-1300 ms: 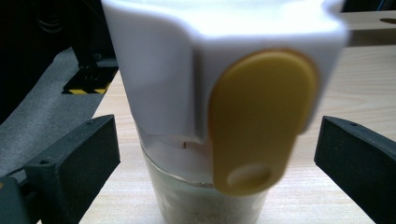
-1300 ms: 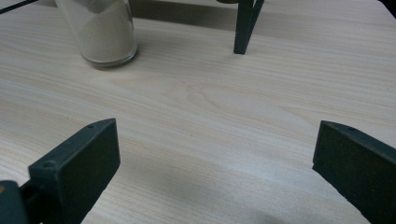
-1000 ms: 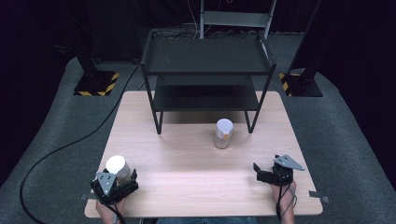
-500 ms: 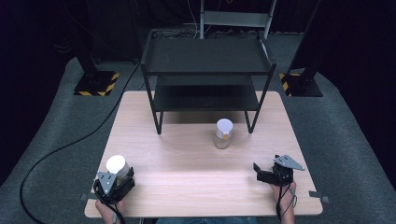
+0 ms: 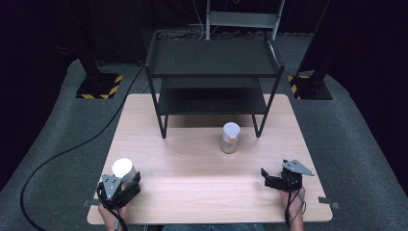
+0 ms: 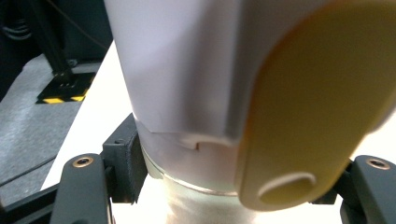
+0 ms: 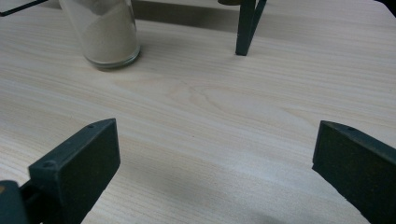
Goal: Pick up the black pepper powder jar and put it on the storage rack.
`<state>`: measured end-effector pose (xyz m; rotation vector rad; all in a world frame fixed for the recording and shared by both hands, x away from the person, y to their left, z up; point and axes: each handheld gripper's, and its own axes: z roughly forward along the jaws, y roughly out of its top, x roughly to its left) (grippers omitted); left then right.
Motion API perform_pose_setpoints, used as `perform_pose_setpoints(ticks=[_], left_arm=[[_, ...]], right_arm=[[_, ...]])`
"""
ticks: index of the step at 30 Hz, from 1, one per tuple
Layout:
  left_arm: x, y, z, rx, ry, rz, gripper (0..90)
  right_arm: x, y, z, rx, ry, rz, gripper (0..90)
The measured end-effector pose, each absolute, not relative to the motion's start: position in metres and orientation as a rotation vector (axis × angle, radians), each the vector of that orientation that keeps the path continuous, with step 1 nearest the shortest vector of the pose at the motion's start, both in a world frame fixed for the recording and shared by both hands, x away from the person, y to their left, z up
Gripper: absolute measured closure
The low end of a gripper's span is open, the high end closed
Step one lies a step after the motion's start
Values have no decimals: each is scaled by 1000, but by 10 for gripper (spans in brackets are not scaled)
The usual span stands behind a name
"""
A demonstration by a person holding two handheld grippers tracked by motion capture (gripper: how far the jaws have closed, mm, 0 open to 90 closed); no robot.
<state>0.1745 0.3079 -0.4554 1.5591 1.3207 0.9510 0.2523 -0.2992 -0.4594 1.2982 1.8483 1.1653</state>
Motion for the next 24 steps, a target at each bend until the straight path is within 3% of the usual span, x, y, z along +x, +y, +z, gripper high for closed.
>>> perform_pose_setpoints(ticks=[24], left_arm=[[203, 294, -426, 1675, 1120, 851, 301]], right_arm=[[253, -299, -459, 1295, 1854, 1165, 0]])
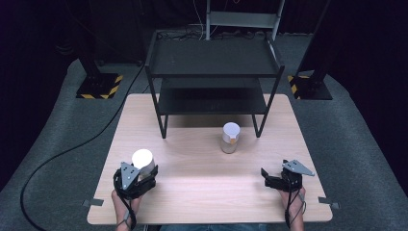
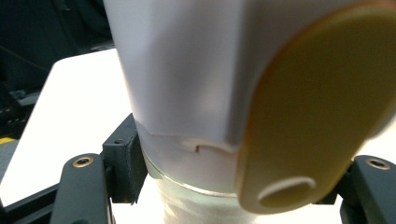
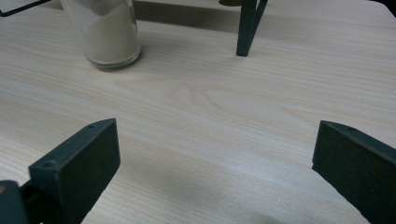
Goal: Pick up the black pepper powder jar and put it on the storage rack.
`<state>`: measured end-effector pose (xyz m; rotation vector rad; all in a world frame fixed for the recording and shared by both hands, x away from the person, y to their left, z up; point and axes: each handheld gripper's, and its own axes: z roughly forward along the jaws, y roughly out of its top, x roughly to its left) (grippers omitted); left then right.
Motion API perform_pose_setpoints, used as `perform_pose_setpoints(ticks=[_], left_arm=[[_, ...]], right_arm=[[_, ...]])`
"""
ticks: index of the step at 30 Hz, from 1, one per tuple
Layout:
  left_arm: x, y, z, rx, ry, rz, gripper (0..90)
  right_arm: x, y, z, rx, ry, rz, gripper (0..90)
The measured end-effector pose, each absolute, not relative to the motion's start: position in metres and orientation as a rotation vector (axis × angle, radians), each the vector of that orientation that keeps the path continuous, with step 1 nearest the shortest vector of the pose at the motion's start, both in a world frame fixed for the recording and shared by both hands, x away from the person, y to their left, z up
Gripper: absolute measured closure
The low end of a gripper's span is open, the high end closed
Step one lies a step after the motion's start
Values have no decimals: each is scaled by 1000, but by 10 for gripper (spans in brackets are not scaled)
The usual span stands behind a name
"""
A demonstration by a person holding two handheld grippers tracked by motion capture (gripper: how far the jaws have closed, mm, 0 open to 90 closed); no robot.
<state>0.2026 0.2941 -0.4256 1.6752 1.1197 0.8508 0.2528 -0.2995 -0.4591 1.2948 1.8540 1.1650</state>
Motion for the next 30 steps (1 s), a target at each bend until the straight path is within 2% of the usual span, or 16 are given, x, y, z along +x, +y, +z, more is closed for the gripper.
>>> perform_pose_setpoints(ticks=[30], left_arm=[[250, 275, -400, 1725, 991, 752, 302]], right_arm=[[253, -302, -460, 1302, 1853, 1181, 1]])
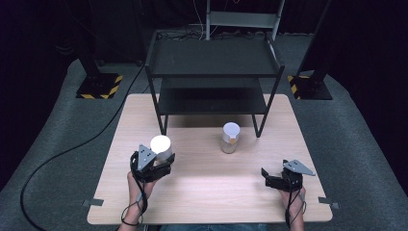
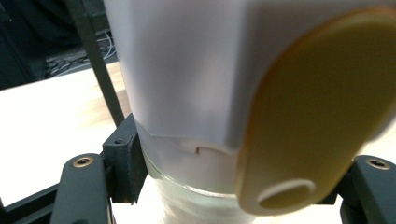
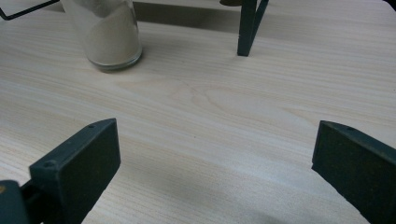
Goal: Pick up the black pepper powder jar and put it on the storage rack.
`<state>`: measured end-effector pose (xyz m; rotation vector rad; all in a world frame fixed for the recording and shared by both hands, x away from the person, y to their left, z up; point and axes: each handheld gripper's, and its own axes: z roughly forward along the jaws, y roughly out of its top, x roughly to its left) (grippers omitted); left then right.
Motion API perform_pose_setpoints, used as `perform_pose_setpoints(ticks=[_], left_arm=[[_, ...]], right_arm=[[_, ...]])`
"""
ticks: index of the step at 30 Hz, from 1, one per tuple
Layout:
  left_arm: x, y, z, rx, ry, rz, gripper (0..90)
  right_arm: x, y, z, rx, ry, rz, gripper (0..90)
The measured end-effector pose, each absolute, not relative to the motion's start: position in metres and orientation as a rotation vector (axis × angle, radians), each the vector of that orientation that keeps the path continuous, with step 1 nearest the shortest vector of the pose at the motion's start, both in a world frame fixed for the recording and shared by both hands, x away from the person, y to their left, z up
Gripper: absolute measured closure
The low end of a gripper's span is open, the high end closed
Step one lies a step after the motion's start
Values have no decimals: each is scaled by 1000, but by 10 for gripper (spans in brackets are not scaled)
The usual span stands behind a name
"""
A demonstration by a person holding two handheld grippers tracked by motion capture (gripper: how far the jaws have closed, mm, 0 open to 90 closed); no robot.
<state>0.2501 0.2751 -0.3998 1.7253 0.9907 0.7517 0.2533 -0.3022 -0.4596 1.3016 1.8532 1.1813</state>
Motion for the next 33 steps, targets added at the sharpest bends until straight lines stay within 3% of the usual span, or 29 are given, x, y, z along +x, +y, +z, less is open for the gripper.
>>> perform_pose_setpoints(ticks=[33], left_arm=[[282, 259, -352, 1774, 856, 753, 302]], right_arm=[[254, -303, -459, 1312, 1854, 1184, 4]])
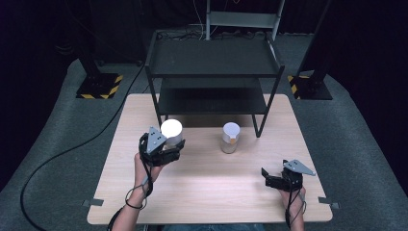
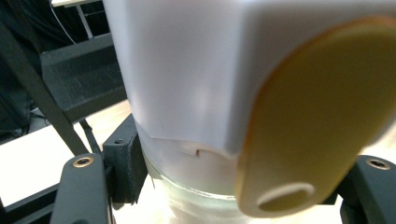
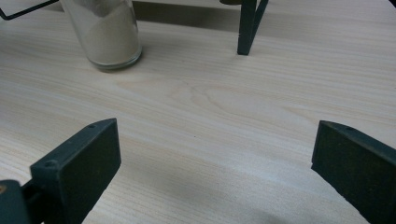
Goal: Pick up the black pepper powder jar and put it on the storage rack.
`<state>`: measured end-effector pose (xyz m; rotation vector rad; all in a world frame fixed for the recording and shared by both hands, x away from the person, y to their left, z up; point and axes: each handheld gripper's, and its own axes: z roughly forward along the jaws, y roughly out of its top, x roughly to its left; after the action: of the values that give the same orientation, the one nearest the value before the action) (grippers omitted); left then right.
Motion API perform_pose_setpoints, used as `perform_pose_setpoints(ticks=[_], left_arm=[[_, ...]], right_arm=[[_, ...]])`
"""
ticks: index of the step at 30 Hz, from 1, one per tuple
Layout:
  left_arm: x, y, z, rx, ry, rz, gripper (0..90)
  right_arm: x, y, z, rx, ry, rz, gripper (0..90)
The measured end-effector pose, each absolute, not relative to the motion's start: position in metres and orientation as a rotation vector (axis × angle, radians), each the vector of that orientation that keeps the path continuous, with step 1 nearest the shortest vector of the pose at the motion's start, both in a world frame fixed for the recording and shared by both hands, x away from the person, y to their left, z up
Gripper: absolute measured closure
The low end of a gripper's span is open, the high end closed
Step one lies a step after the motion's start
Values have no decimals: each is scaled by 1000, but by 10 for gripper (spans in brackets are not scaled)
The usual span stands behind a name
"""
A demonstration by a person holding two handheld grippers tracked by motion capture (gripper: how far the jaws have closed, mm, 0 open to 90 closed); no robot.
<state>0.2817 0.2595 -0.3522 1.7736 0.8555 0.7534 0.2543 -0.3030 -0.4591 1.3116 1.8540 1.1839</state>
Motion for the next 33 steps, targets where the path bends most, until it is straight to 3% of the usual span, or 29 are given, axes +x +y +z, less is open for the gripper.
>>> perform_pose_setpoints(ticks=[33], left_arm=[[319, 263, -317, 1761, 811, 709, 301]], right_arm=[[256, -305, -458, 1324, 1860, 1189, 5]])
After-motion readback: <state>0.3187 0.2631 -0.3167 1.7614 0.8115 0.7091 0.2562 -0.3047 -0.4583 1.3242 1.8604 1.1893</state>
